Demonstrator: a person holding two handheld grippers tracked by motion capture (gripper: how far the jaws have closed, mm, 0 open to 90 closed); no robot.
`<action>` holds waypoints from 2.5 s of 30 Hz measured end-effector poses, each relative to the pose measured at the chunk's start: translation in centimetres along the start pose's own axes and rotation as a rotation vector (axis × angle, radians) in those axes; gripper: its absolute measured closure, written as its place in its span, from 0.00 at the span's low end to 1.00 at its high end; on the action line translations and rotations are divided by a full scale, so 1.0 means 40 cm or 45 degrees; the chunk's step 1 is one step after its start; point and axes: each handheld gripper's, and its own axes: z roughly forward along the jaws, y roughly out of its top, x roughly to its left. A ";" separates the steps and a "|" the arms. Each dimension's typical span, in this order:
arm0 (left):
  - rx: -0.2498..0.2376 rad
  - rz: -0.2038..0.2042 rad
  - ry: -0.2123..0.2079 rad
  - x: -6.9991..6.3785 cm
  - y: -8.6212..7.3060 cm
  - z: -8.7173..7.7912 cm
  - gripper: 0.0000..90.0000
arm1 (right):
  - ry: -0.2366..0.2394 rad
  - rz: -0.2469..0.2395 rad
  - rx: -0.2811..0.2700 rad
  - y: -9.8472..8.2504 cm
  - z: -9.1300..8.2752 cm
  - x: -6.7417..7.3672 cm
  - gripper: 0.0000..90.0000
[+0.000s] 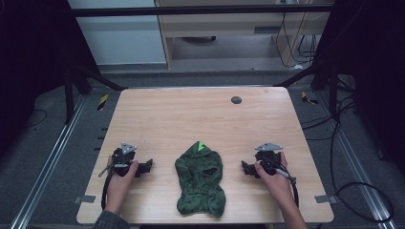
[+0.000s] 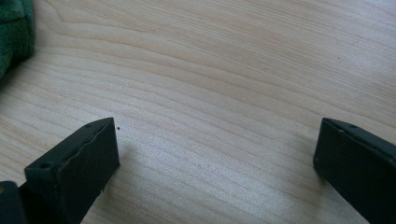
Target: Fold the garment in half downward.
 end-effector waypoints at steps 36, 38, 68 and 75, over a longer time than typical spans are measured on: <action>-0.045 0.214 -0.192 -0.130 0.067 -0.070 0.07 | 0.170 -0.198 -0.058 0.047 -0.075 0.106 0.49; -0.032 0.249 -0.202 -0.137 0.098 -0.064 0.09 | 0.198 -0.220 -0.050 0.071 -0.072 0.110 0.53; 0.144 0.370 -0.352 -0.217 0.236 0.055 0.21 | 0.406 -0.271 0.106 0.245 0.060 0.164 0.69; 0.170 0.395 -0.362 -0.228 0.214 0.068 0.26 | 0.412 -0.298 0.146 0.230 0.080 0.185 0.70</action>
